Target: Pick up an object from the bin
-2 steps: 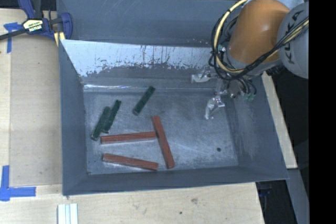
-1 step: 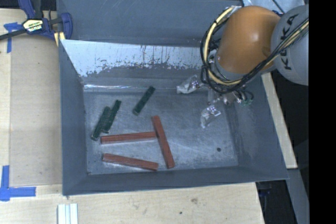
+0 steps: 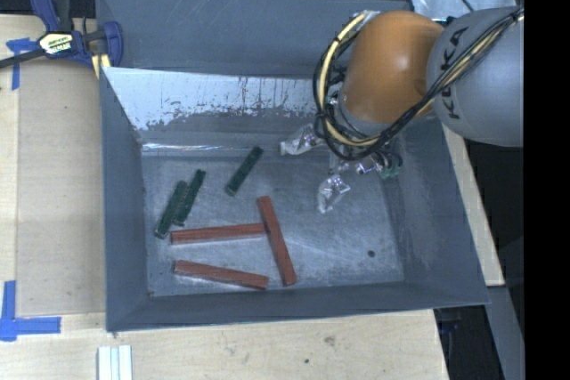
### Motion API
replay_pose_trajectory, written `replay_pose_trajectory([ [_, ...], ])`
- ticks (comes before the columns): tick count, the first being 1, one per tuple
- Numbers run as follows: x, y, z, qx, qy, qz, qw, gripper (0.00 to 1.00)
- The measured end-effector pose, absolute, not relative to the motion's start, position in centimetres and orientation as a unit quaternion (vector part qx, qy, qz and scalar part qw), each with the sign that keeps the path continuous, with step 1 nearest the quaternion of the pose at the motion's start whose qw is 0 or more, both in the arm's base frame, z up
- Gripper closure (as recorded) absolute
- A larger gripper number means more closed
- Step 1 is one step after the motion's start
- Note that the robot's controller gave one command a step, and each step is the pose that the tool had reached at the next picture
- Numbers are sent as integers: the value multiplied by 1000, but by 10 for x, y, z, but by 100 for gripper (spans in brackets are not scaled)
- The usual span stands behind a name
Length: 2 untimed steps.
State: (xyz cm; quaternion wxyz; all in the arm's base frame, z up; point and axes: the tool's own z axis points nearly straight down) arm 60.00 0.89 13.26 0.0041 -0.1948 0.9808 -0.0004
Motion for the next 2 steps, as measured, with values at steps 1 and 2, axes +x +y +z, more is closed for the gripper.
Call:
replay_pose_trajectory([
  [1,585,28,118,-137,991,0,1,0],
  [2,562,98,78,-223,975,0,13,100],
])
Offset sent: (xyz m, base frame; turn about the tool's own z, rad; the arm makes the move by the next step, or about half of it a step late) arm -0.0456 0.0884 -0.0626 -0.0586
